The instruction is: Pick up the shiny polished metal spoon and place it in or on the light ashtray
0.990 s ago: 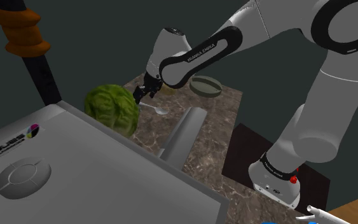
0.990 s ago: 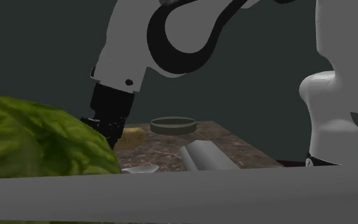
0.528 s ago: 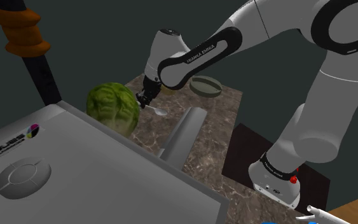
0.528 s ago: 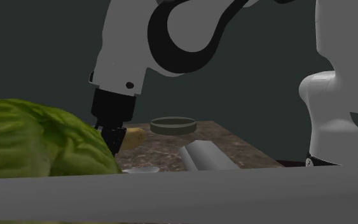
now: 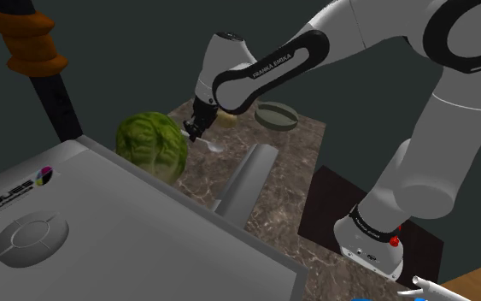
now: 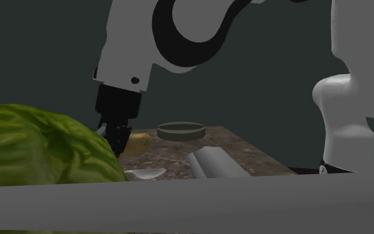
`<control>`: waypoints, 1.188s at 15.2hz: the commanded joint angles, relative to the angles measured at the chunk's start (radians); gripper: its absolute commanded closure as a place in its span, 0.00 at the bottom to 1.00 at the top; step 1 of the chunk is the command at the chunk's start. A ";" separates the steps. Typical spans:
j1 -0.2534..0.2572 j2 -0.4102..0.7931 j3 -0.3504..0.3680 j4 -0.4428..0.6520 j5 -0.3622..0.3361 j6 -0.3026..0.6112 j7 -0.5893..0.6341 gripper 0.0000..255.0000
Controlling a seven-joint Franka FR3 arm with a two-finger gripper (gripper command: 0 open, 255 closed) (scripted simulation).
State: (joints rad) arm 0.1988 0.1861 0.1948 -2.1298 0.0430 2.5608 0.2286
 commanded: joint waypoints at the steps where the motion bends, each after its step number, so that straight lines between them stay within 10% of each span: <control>1: -0.001 -0.016 0.001 0.009 0.003 -0.025 0.000 1.00; 18: -0.031 -0.150 -0.014 0.051 0.045 -0.202 -0.060 1.00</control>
State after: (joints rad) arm 0.1790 0.0543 0.1893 -2.0617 0.0764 2.3615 0.1949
